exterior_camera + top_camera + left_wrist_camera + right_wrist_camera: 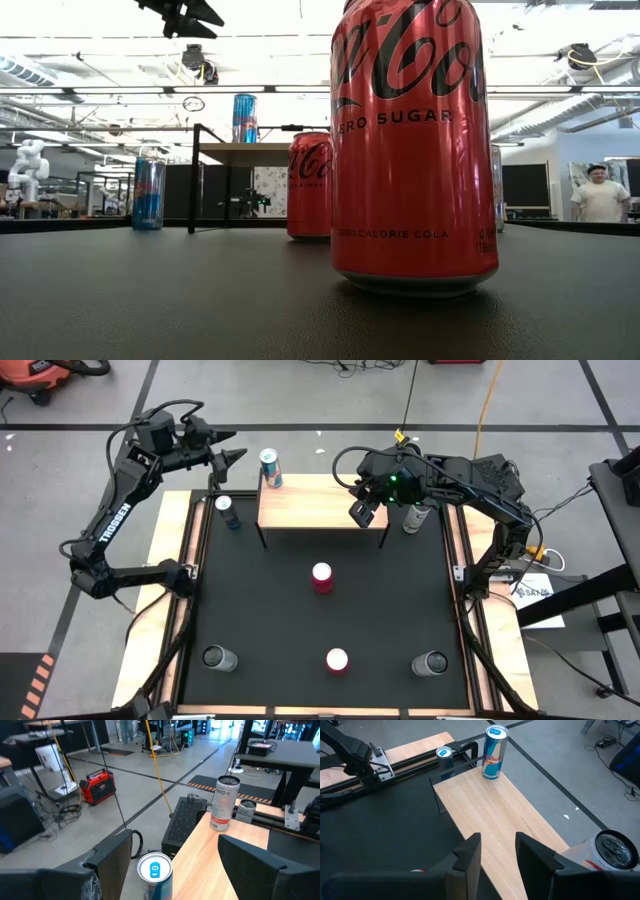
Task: Place canned beverage on shelf
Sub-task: Put the top red black soda can on the shelf
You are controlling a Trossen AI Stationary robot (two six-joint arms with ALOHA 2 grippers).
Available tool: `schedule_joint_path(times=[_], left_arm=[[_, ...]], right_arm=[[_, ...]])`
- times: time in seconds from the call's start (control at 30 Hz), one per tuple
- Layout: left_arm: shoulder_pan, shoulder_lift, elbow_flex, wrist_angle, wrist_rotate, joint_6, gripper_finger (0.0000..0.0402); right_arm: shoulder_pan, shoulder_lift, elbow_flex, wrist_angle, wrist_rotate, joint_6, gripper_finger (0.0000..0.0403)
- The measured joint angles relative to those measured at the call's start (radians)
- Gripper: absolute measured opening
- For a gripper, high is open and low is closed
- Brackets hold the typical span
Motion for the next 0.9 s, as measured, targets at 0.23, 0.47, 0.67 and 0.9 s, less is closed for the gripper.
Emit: schedule_joint_path(times=[0.23,0.47,0.67,0.9], left_arm=[[0.0,0.001,0.0,-0.091,-0.051,0.02,0.0299],[0.0,0.001,-0.056,-0.168,-0.074,0.075,0.0299],[0.0,0.002,-0.11,-0.17,-0.118,0.073,0.0299],[0.0,-0.017,-0.11,-0.239,-0.126,0.057,0.0299]], right_arm=[[0.0,0.0,0.0,0.0,0.0,0.0,0.0107],[0.0,0.0,0.0,0.0,0.0,0.0,0.0107],[0.0,0.0,0.0,0.0,0.0,0.0,0.0107],[0.0,0.0,0.0,0.0,0.0,0.0,0.0107]])
